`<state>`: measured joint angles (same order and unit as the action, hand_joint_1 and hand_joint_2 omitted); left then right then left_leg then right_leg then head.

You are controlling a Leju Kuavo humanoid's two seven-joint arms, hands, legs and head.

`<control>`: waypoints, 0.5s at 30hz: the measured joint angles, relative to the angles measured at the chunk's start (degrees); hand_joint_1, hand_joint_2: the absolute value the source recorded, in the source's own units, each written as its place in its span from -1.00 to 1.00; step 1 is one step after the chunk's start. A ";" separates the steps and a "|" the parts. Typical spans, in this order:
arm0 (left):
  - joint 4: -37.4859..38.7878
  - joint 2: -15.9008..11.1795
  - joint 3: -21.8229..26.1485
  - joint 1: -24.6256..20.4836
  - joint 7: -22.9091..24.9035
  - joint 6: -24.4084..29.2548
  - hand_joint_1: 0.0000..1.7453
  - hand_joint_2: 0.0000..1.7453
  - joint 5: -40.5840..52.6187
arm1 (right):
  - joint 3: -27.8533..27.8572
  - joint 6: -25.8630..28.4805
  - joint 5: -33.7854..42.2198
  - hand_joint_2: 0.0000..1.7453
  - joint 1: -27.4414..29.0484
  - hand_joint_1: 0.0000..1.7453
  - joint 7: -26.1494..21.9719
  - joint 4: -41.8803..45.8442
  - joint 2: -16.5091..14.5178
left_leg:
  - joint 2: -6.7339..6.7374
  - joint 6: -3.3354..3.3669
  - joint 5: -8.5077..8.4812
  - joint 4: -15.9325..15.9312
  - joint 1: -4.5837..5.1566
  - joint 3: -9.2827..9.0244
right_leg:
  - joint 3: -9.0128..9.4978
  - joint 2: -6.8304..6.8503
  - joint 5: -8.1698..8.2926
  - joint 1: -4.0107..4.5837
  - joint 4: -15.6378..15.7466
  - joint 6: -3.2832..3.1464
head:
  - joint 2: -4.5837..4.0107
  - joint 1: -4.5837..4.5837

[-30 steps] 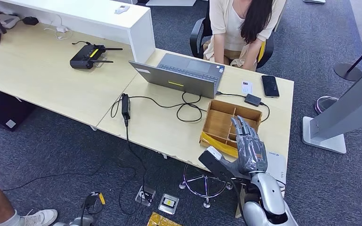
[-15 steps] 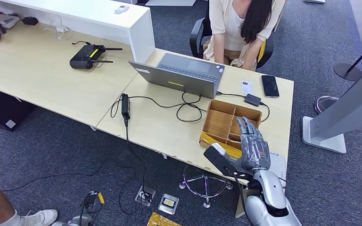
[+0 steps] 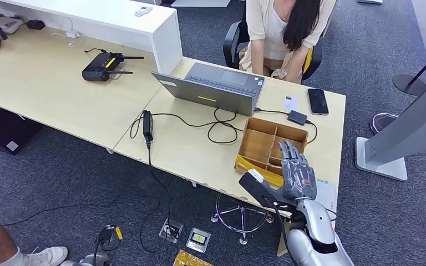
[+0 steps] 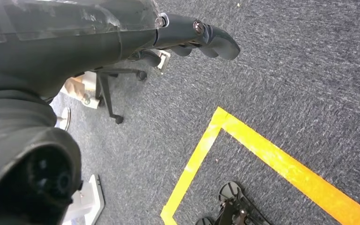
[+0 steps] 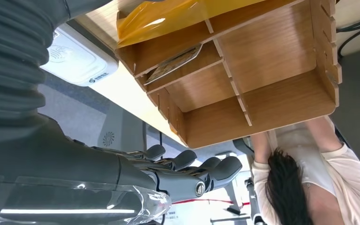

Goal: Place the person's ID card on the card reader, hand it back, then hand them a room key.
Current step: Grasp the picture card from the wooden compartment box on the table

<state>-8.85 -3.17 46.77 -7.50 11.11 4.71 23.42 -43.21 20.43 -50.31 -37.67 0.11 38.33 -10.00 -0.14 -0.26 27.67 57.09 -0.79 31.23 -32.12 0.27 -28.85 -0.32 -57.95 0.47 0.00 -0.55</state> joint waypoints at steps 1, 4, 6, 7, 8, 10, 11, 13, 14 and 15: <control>0.00 0.01 0.00 0.00 0.02 0.01 -1.00 -1.00 0.07 | 0.01 0.05 -0.18 1.00 -0.20 -1.00 -0.09 -0.34 -0.10 | 0.00 0.00 0.00 0.00 0.00 0.00 | 0.00 0.00 0.00 0.00 0.00 0.00 | 0.00 0.00; 0.00 0.01 0.00 0.00 0.12 -0.03 -1.00 -1.00 0.38 | 0.02 0.14 -0.55 1.00 -0.76 -1.00 -0.33 -1.37 -0.33 | 0.00 0.00 0.00 0.00 0.00 0.00 | 0.00 0.00 0.00 0.00 0.00 0.00 | 0.00 0.00; 0.00 -0.01 0.00 0.00 0.17 -0.29 -1.00 -1.00 0.64 | 0.02 0.13 -0.80 1.00 -1.01 -1.00 -0.42 -2.11 -0.51 | 0.00 0.00 0.00 0.00 0.00 0.00 | 0.00 0.00 0.00 0.00 0.00 0.00 | 0.00 0.00; 0.00 -0.02 0.00 0.00 0.16 -0.55 -1.00 -1.00 0.80 | 0.02 0.12 -1.05 1.00 -1.17 -1.00 -0.45 -2.50 -0.64 | 0.00 0.00 0.00 0.00 0.00 0.00 | 0.01 0.00 0.00 0.00 0.00 0.00 | 0.00 0.00; 0.00 -0.05 -0.01 0.00 0.11 -0.93 -1.00 -1.00 0.97 | 0.02 0.10 -1.37 1.00 -1.40 -1.00 -0.48 -2.91 -0.79 | 0.00 0.00 0.00 0.00 0.00 0.00 | 0.00 0.00 0.00 0.00 0.00 0.00 | 0.00 0.00; 0.00 -0.19 -0.02 0.00 -0.01 -1.65 -1.00 -1.00 1.36 | 0.02 0.07 -2.14 1.00 -2.04 -1.00 -0.56 -3.81 -1.06 | 0.00 0.00 0.00 0.00 0.00 0.00 | 0.00 0.00 0.00 0.00 0.00 0.00 | 0.00 0.00; 0.00 -0.28 -0.03 0.01 -0.05 -1.93 -1.00 -1.00 1.52 | 0.02 0.05 -2.48 1.00 -2.41 -1.00 -0.62 -4.27 -1.16 | 0.00 0.00 0.00 0.00 0.00 0.00 | 0.00 0.00 0.00 0.00 0.00 0.00 | 0.00 0.00; 0.00 -0.45 -0.05 0.01 -0.07 -2.21 -1.00 -1.00 1.75 | 0.02 0.06 -3.08 1.00 -3.04 -1.00 -0.74 -5.16 -1.31 | 0.00 0.00 0.00 0.00 0.00 0.00 | 0.00 0.00 0.00 0.00 0.00 0.00 | 0.00 0.00; 0.00 -0.50 -0.06 0.01 -0.07 -2.29 -1.00 -1.00 1.80 | 0.02 0.07 -3.35 1.00 -3.24 -1.00 -0.79 -5.53 -1.36 | 0.00 0.00 0.00 0.00 0.00 0.00 | 0.00 0.00 0.00 0.00 0.00 0.00 | 0.00 -0.01; 0.00 -0.53 -0.07 0.02 -0.07 -2.33 -1.00 -1.00 1.84 | 0.02 0.09 -3.58 1.00 -3.37 -1.00 -0.87 -5.84 -1.40 | 0.00 0.00 0.00 0.00 0.00 0.00 | 0.00 0.00 0.00 0.00 -0.01 0.00 | 0.00 0.00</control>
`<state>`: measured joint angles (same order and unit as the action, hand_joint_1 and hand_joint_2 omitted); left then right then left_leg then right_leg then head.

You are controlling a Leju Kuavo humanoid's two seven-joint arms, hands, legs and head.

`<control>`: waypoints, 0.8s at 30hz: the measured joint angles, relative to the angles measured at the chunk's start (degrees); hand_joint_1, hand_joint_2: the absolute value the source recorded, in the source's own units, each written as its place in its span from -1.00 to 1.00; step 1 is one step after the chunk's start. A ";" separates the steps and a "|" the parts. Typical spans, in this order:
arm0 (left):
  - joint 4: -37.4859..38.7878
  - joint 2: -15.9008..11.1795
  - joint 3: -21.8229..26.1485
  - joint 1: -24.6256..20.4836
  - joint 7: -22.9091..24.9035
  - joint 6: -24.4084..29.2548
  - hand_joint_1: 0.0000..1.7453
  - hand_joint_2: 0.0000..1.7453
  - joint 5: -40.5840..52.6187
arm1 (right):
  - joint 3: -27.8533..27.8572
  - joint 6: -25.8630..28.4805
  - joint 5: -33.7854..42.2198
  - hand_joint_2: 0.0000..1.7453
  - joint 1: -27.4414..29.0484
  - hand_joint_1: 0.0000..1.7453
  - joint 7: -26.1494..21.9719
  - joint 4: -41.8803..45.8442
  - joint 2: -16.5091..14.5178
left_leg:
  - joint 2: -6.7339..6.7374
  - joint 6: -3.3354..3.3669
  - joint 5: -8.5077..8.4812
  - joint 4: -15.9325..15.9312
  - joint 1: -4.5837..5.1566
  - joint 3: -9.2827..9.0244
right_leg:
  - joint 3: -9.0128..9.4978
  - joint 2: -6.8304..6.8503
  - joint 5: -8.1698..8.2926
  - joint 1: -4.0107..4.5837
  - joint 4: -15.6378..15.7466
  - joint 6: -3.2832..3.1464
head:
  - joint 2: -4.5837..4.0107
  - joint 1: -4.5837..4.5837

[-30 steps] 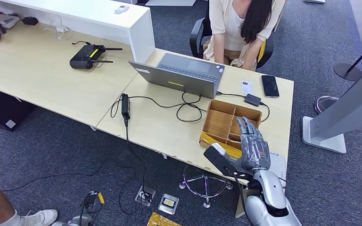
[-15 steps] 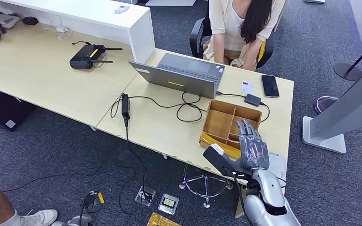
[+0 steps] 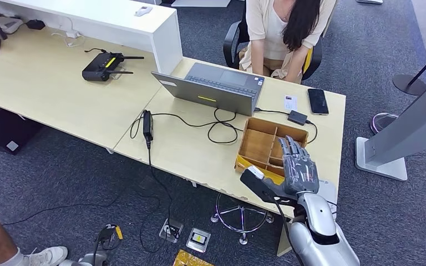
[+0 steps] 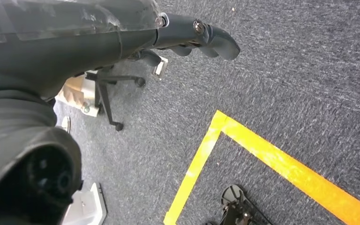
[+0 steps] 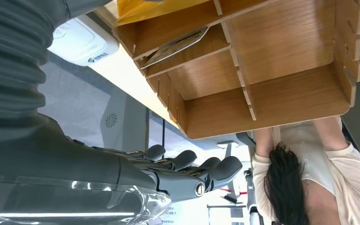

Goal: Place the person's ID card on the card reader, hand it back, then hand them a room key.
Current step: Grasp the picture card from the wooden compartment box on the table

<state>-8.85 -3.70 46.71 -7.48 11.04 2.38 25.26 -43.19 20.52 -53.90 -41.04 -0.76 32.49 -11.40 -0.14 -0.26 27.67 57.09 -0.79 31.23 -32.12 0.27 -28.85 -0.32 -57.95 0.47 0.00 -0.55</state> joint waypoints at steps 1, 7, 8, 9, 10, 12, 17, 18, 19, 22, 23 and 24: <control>0.00 -0.01 0.00 0.01 0.00 -0.04 -1.00 -1.00 0.03 | 0.00 0.01 -0.17 1.00 -0.08 -1.00 -0.07 -0.24 -0.04 | 0.00 0.00 0.00 0.00 0.00 0.00 | 0.00 0.00 0.00 0.00 0.00 0.00 | 0.00 0.00; 0.00 -0.17 0.00 0.04 0.00 -0.07 -1.00 -1.00 0.10 | 0.00 0.03 -0.29 1.00 -0.71 -1.00 -0.27 -1.80 -0.31 | 0.00 0.00 0.00 0.00 0.00 0.00 | 0.00 0.00 0.00 0.00 0.00 0.00 | 0.00 0.01; 0.00 -0.21 0.00 0.05 0.00 -0.09 -1.00 -1.00 0.11 | 0.00 0.03 -0.29 1.00 -0.77 -1.00 -0.27 -2.04 -0.34 | 0.00 0.00 0.00 0.00 0.00 0.00 | 0.00 0.00 0.00 0.00 0.00 0.00 | 0.00 0.01; 0.00 -0.25 0.00 0.05 0.00 -0.10 -1.00 -1.00 0.11 | 0.00 0.03 -0.29 1.00 -0.81 -1.00 -0.27 -2.26 -0.36 | 0.00 0.00 0.00 0.00 0.00 0.00 | 0.00 0.00 0.00 0.00 0.00 0.00 | 0.00 0.01; 0.00 -0.28 0.00 0.05 0.00 -0.11 -1.00 -1.00 0.12 | 0.00 0.04 -0.29 1.00 -0.84 -1.00 -0.27 -2.46 -0.39 | 0.00 0.00 0.00 0.00 0.00 0.00 | 0.00 0.00 0.00 0.00 0.00 0.00 | 0.00 0.00; 0.00 -0.31 0.00 0.06 0.00 -0.12 -1.00 -1.00 0.13 | 0.00 0.04 -0.29 1.00 -0.92 -1.00 -0.28 -2.86 -0.48 | 0.00 0.00 0.00 0.00 0.00 0.00 | 0.00 0.00 0.00 0.00 0.00 0.00 | 0.00 0.00; 0.00 -0.37 -0.03 0.07 -0.08 -0.47 -1.00 -1.00 0.58 | 0.00 0.01 -1.04 1.00 -1.02 -1.00 0.17 -3.83 -0.64 | 0.00 0.00 0.00 0.00 0.00 0.00 | 0.00 0.00 0.00 0.00 0.00 0.00 | 0.00 0.00; 0.00 -0.41 -0.04 0.07 -0.13 -0.67 -1.00 -1.00 0.74 | 0.00 -0.01 -1.29 1.00 -1.06 -1.00 0.39 -4.06 -0.64 | 0.00 0.00 0.00 0.00 0.00 0.00 | -0.01 0.00 0.00 0.00 0.00 0.00 | 0.00 0.00; 0.00 -0.46 -0.04 0.07 -0.22 -0.90 -1.00 -1.00 0.90 | 0.00 -0.04 -1.50 1.00 -1.11 -1.00 0.58 -4.31 -0.63 | 0.00 0.00 0.00 0.00 0.00 0.00 | -0.01 -0.01 0.00 0.00 0.00 0.00 | 0.00 0.00; 0.00 -0.61 -0.06 0.08 -0.55 -1.74 -1.00 -1.00 1.49 | 0.00 -0.15 -2.06 1.00 -1.43 -1.00 0.94 -5.01 -0.49 | 0.00 0.00 0.00 0.00 0.00 0.00 | -0.01 -0.01 0.00 0.00 0.00 0.00 | 0.00 0.01; 0.00 -0.68 -0.07 0.09 -0.62 -2.00 -1.00 -1.00 1.67 | 0.00 -0.19 -2.21 1.00 -1.57 -1.00 1.01 -5.22 -0.41 | 0.00 0.00 0.00 0.00 0.00 0.00 | -0.01 -0.01 0.00 0.00 0.00 0.00 | 0.00 0.01; 0.00 -0.75 -0.08 0.10 -0.68 -2.21 -1.00 -1.00 1.81 | 0.00 -0.24 -2.30 1.00 -1.72 -1.00 1.08 -5.43 -0.32 | 0.00 0.00 0.00 0.00 0.00 0.00 | -0.01 -0.01 0.00 0.00 0.00 0.00 | 0.00 0.01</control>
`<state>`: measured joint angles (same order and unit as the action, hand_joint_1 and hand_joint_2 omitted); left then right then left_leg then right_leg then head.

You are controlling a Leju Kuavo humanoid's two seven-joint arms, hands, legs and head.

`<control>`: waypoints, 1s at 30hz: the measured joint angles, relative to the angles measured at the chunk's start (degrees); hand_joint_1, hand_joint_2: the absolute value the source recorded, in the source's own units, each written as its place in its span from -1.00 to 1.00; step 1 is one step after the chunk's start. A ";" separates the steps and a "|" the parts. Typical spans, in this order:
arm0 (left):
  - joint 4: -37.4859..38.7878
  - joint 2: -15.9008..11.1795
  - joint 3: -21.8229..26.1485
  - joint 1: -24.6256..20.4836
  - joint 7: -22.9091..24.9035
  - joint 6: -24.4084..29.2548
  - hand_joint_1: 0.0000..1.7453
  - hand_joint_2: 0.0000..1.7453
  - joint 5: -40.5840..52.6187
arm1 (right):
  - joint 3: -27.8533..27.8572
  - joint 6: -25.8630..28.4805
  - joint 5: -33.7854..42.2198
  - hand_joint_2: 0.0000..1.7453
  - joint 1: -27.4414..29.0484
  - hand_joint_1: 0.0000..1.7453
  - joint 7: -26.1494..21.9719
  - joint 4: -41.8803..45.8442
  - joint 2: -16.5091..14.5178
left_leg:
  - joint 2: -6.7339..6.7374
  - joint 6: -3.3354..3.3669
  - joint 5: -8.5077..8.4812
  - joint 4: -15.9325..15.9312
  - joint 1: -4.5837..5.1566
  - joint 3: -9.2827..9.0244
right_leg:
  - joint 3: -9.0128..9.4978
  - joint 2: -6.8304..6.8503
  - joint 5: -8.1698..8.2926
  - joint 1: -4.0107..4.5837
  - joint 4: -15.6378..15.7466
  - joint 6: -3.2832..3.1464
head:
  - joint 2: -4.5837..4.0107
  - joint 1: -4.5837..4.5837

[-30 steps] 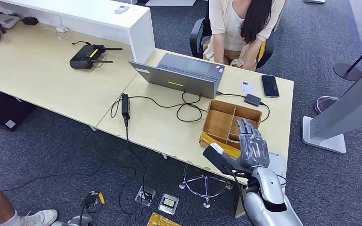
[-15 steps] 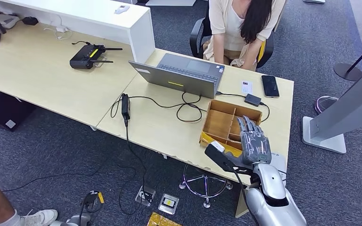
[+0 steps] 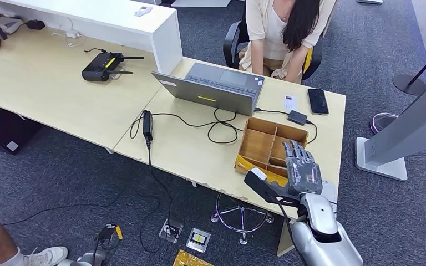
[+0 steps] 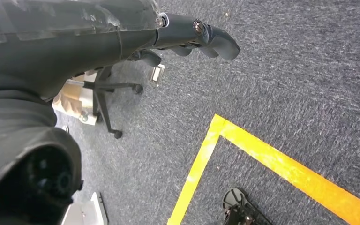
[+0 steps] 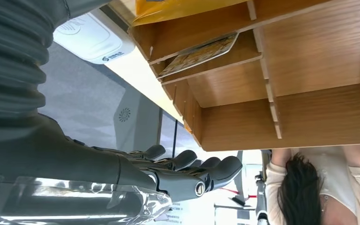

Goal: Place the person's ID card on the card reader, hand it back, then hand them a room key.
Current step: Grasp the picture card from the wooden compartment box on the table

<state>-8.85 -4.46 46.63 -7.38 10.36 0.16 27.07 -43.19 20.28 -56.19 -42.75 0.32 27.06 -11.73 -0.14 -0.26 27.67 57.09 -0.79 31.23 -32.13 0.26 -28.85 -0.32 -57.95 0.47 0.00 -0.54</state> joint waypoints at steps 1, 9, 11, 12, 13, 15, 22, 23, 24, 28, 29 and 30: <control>0.00 -0.07 -0.01 0.01 -0.05 -0.21 -1.00 -1.00 0.09 | 0.01 -0.04 -0.07 1.00 -0.14 -1.00 0.06 -0.22 0.08 | 0.00 0.00 0.00 0.00 0.00 0.00 | 0.00 0.00 0.00 0.00 0.00 0.00 | 0.00 -0.01; 0.00 -0.30 -0.01 0.02 -0.48 -1.18 -1.00 -1.00 0.50 | 0.03 -0.78 -0.76 1.00 -1.07 -1.00 0.41 -1.59 0.45 | 0.00 0.00 0.00 0.00 0.00 0.00 | -0.01 0.00 0.00 0.00 0.00 0.00 | 0.00 -0.01; 0.00 -0.42 -0.01 0.03 -0.51 -1.28 -1.00 -1.00 0.62 | 0.04 -0.90 -0.91 1.00 -1.12 -1.00 0.58 -1.99 0.56 | 0.00 0.00 0.00 0.00 0.00 0.00 | -0.01 0.00 0.00 0.00 0.00 0.00 | 0.00 -0.01; 0.00 -0.47 -0.01 0.04 -0.55 -1.33 -1.00 -1.00 0.67 | 0.05 -0.95 -0.95 1.00 -1.12 -1.00 0.63 -2.19 0.61 | 0.00 0.00 0.00 0.00 0.00 0.00 | -0.01 0.00 0.00 0.00 0.00 0.00 | 0.00 -0.01; 0.00 -0.52 -0.01 0.04 -0.58 -1.39 -1.00 -1.00 0.70 | 0.05 -1.01 -0.97 1.00 -1.13 -1.00 0.67 -2.37 0.64 | 0.00 0.00 0.00 0.00 0.00 0.00 | -0.01 -0.01 0.00 0.00 0.00 0.00 | 0.00 -0.01; 0.00 -0.59 -0.01 0.04 -0.63 -1.57 -1.00 -1.00 0.80 | 0.08 -1.09 -0.98 1.00 -1.17 -1.00 0.68 -2.73 0.67 | 0.00 0.00 0.00 0.00 0.00 0.00 | -0.01 -0.01 0.00 0.00 0.00 0.00 | 0.00 -0.02; 0.00 -0.69 -0.03 0.06 -0.65 -1.94 -1.00 -1.00 1.16 | 0.31 -1.39 -1.04 1.00 -1.30 -1.00 0.75 -3.76 0.82 | 0.00 0.00 0.00 0.00 0.00 0.00 | -0.01 -0.01 0.00 0.00 0.00 0.00 | 0.00 -0.01; 0.00 -0.73 -0.03 0.07 -0.66 -1.97 -1.00 -1.00 1.22 | 0.48 -1.45 -1.05 1.00 -1.32 -1.00 0.70 -3.91 0.85 | 0.00 0.00 0.00 0.00 0.00 0.00 | 0.00 -0.01 0.00 0.00 0.00 0.00 | 0.00 -0.01; 0.00 -0.80 -0.03 0.08 -0.68 -1.98 -1.00 -1.00 1.29 | 0.66 -1.54 -1.05 1.00 -1.33 -1.00 0.60 -4.05 0.86 | 0.00 0.00 0.00 0.00 0.00 0.00 | 0.00 -0.01 0.00 0.00 0.00 0.00 | 0.00 -0.01; 0.00 -0.94 -0.03 0.09 -1.05 -2.05 -1.00 -1.00 1.70 | 0.98 -1.84 -1.08 1.00 -1.37 -1.00 -0.03 -4.62 0.85 | 0.00 0.00 0.00 0.00 0.00 0.00 | 0.00 -0.01 0.00 0.00 0.00 0.00 | 0.00 -0.01; 0.00 -0.94 -0.03 0.09 -1.13 -2.05 -1.00 -1.00 1.75 | 0.98 -1.90 -1.10 1.00 -1.37 -1.00 -0.16 -4.73 0.84 | 0.00 0.00 0.00 0.00 0.00 0.00 | 0.00 -0.01 0.00 0.00 0.00 0.00 | 0.00 0.00; 0.00 -0.94 -0.04 0.10 -1.19 -2.06 -1.00 -1.00 1.80 | 0.98 -1.96 -1.13 1.00 -1.37 -1.00 -0.27 -4.85 0.82 | 0.00 0.00 0.00 0.00 0.00 0.00 | 0.00 -0.01 0.00 0.00 0.00 0.00 | 0.00 -0.01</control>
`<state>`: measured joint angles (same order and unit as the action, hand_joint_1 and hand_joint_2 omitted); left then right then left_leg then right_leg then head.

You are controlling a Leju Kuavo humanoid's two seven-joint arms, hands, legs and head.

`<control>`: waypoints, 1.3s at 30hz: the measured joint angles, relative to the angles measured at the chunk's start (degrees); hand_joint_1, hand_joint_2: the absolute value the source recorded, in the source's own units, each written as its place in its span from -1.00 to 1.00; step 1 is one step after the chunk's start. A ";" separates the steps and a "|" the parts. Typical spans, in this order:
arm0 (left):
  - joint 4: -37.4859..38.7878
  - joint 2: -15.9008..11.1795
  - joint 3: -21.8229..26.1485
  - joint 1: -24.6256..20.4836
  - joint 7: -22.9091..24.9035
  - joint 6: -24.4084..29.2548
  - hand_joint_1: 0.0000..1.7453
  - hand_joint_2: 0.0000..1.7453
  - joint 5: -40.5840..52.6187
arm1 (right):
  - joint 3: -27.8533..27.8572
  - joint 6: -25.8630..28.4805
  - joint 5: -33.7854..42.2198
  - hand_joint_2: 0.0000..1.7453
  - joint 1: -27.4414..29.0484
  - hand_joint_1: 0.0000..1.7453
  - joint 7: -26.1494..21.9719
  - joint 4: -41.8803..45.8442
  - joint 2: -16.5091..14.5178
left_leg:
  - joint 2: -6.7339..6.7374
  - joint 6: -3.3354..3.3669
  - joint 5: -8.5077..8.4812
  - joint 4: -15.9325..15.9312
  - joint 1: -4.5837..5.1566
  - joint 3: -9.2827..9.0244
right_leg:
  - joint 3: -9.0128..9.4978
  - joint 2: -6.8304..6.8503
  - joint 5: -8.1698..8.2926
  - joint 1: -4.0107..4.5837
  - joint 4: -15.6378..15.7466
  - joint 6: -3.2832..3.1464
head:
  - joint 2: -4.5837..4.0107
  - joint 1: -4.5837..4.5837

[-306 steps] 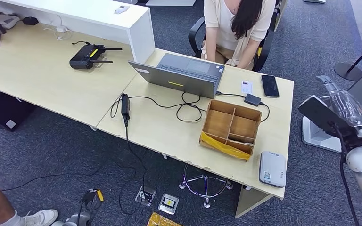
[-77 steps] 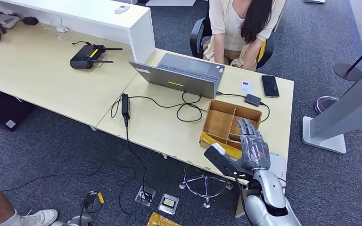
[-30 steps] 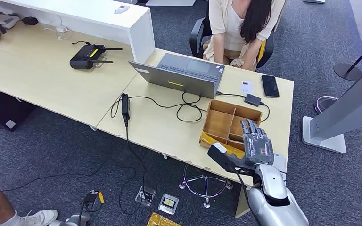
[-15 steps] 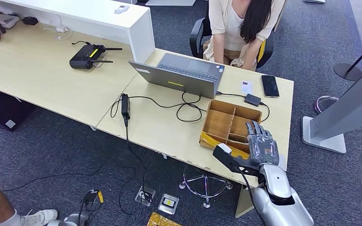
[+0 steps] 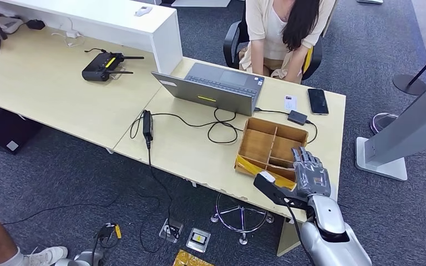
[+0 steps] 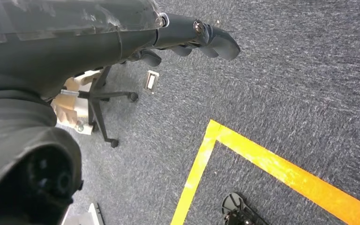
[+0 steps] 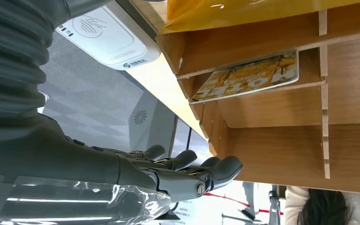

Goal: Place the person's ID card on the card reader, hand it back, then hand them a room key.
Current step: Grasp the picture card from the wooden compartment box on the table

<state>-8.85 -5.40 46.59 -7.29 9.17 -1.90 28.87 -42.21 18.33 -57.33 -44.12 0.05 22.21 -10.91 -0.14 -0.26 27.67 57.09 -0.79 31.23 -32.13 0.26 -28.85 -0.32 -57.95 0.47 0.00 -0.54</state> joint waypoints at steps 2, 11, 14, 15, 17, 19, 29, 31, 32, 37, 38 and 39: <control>0.00 0.00 -0.02 0.00 -0.08 -0.03 -1.00 -1.00 0.11 | 0.02 -0.09 -0.11 1.00 0.00 -1.00 -0.10 -0.23 -0.04 | 0.00 0.00 0.00 0.00 0.00 0.00 | 0.00 0.00 0.00 0.00 0.00 0.00 | 0.00 0.00; 0.00 -0.04 -0.85 0.02 -0.63 -0.82 -1.00 -1.00 1.55 | 0.43 -0.09 -0.96 1.00 -0.01 -1.00 0.15 -1.20 -0.34 | 0.00 0.00 0.00 0.00 0.00 0.00 | 0.00 0.00 0.00 0.00 0.00 0.00 | 0.00 -0.01; 0.00 -0.05 -1.08 0.02 -0.79 -1.22 -1.00 -1.00 2.17 | 0.48 0.02 -1.08 1.00 -0.01 -1.00 0.47 -1.36 -0.35 | 0.00 0.00 0.00 0.00 0.00 0.00 | 0.00 0.00 0.00 0.00 0.00 0.00 | 0.00 -0.01; 0.00 -0.06 -1.15 0.02 -0.90 -1.34 -1.00 -1.00 2.32 | 0.48 0.04 -1.16 1.00 -0.01 -1.00 0.55 -1.39 -0.35 | 0.00 0.00 0.00 0.00 0.00 0.00 | 0.00 0.00 0.00 0.00 0.00 0.00 | 0.00 -0.01; 0.00 -0.07 -1.31 0.03 -1.10 -1.55 -1.00 -1.00 2.49 | 0.48 0.06 -1.34 1.00 -0.01 -1.00 0.63 -1.44 -0.35 | 0.00 0.00 0.00 0.00 0.00 0.00 | 0.00 0.00 0.00 0.00 0.00 0.00 | 0.00 -0.01; 0.00 -0.08 -1.39 0.03 -1.17 -1.68 -1.00 -1.00 2.54 | 0.48 0.07 -1.52 1.00 -0.01 -1.00 0.64 -1.45 -0.35 | 0.00 0.00 0.00 0.00 0.00 0.00 | 0.00 0.00 0.00 0.00 0.00 0.00 | 0.00 -0.01; 0.00 -0.13 -1.54 0.03 -1.29 -1.83 -1.00 -1.00 3.19 | 0.50 0.20 -1.88 1.00 0.00 -1.00 1.32 -1.70 -0.35 | 0.00 0.00 0.00 0.00 0.00 0.00 | 0.00 0.00 0.00 0.00 0.00 0.00 | 0.00 0.00; 0.00 -0.13 -1.68 0.03 -1.38 -1.97 -1.00 -1.00 3.47 | 0.51 0.21 -1.98 1.00 0.00 -1.00 1.62 -1.75 -0.34 | 0.00 0.00 0.00 0.00 0.00 0.00 | 0.00 0.00 0.00 0.00 0.00 0.00 | 0.00 -0.01; 0.00 -0.13 -1.75 0.03 -1.45 -2.04 -1.00 -1.00 3.61 | 0.53 0.22 -2.03 1.00 0.00 -1.00 1.74 -1.75 -0.34 | 0.00 0.00 0.00 0.00 0.00 0.00 | 0.00 0.00 0.00 0.00 0.00 0.00 | 0.00 -0.01; 0.00 -0.13 -1.84 0.04 -1.81 -2.28 -1.00 -1.00 4.37 | 0.74 0.29 -2.74 1.00 0.00 -1.00 1.87 -1.75 -0.22 | 0.00 0.00 0.00 0.00 0.00 0.00 | -0.01 0.00 0.00 0.00 0.00 0.00 | 0.00 -0.01; 0.00 -0.13 -1.85 0.04 -1.86 -2.36 -1.00 -1.00 4.50 | 0.89 0.31 -2.86 1.00 0.00 -1.00 1.87 -1.75 -0.20 | 0.00 0.00 0.00 0.00 0.00 0.00 | -0.01 0.00 0.00 0.00 0.00 0.00 | 0.00 -0.01; 0.00 -0.13 -1.87 0.04 -1.92 -2.47 -1.00 -1.00 4.62 | 1.09 0.33 -2.95 1.00 0.00 -1.00 1.88 -1.75 -0.19 | 0.00 0.00 0.00 0.00 0.00 0.00 | 0.00 0.00 0.00 0.00 0.00 0.00 | 0.00 -0.01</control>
<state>-8.85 -5.53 44.72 -7.24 7.25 -4.38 33.49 -41.12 18.65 -60.28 -44.12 1.93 20.46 -11.09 -0.14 -0.26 27.67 57.10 -0.79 31.23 -32.14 0.25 -28.85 -0.32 -57.95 0.47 0.00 -0.55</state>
